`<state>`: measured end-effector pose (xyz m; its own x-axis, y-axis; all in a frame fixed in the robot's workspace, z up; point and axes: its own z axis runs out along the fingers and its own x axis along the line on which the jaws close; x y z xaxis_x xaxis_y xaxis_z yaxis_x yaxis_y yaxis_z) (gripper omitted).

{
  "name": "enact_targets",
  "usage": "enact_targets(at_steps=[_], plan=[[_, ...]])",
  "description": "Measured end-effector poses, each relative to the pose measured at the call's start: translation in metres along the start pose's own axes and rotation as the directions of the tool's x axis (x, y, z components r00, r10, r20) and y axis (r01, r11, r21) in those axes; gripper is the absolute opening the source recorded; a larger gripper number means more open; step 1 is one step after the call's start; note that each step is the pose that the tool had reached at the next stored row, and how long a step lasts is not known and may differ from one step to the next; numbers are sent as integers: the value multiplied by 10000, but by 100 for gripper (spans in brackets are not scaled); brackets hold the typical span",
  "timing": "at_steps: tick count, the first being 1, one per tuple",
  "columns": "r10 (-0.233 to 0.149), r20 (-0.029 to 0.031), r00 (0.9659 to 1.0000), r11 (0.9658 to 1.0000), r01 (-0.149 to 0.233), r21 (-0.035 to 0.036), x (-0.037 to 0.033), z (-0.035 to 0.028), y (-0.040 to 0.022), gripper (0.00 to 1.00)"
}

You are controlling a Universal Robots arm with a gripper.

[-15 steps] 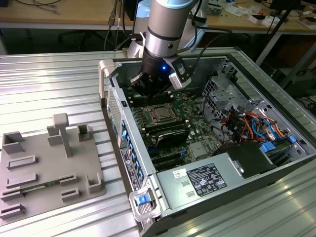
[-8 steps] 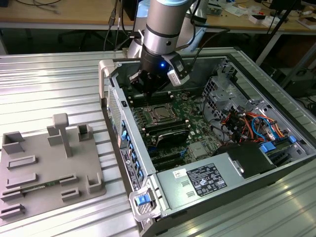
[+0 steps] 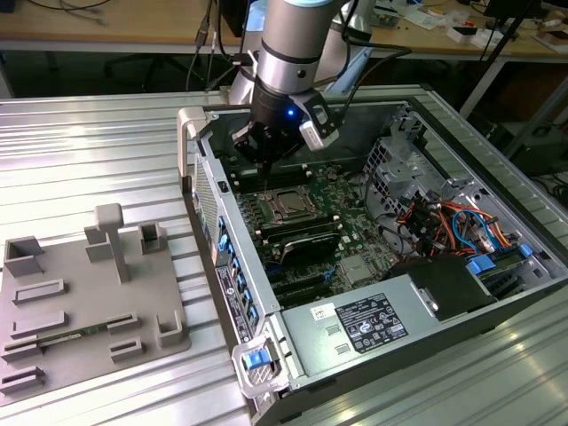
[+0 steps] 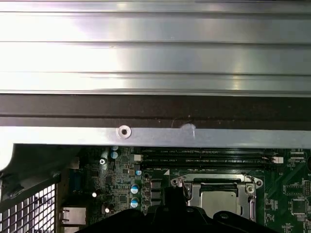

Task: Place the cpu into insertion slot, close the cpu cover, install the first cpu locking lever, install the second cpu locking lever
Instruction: 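Install the first cpu locking lever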

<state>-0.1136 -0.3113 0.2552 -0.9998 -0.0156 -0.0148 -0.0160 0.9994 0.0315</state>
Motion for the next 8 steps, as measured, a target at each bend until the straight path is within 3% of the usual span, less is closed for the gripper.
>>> enact_targets(at_steps=[8], plan=[[-1,0,10000,10000,1,-1,-94,20,1,11]])
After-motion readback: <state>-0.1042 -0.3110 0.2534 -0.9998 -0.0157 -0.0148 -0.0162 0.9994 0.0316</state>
